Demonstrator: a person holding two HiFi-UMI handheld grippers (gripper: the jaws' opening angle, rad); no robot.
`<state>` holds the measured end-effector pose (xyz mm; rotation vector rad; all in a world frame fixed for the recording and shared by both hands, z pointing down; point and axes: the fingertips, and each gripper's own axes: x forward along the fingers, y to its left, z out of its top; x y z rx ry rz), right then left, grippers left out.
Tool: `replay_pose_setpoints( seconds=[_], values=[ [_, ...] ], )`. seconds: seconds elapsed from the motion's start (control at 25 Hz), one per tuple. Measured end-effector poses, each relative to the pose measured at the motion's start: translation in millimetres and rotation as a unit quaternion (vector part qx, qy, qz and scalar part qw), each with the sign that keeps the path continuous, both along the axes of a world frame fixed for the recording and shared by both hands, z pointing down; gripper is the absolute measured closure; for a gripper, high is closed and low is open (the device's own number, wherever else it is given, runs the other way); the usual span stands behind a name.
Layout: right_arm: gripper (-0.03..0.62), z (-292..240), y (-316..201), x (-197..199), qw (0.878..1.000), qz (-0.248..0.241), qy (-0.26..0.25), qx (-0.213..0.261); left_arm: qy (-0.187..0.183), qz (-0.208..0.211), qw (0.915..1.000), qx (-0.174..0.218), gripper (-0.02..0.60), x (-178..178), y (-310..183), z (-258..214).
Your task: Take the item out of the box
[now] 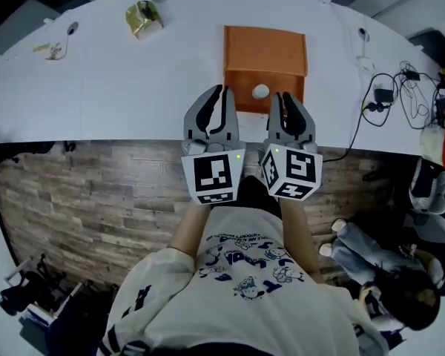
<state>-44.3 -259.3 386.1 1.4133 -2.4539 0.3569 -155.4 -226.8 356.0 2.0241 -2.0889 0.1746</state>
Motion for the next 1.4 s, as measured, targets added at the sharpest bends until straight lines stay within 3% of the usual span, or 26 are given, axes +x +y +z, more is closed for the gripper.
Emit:
replay_pose_setpoints(
  seconds=[0.36, 0.92, 1.4],
  values=[
    [0.535, 21.5, -9.8, -8.1, 0.999, 0.005, 0.017, -0.030, 0.007, 0.008, 0.9998, -0.015, 0.543, -8.0, -10.5, 15.9],
    [0.415, 53.5, -27.6, -21.8, 0.996, -0.031, 0.031, -0.080, 0.010, -0.007, 0.9988, -0.048, 0.543, -16.9, -31.0, 39.6],
    [0.377, 94.4, -43.9, -22.8, 0.987, -0.063, 0.072, -0.131, 0.016, -0.020, 0.9954, -0.092, 0.543, -14.5, -46.5, 75.7]
  ],
)
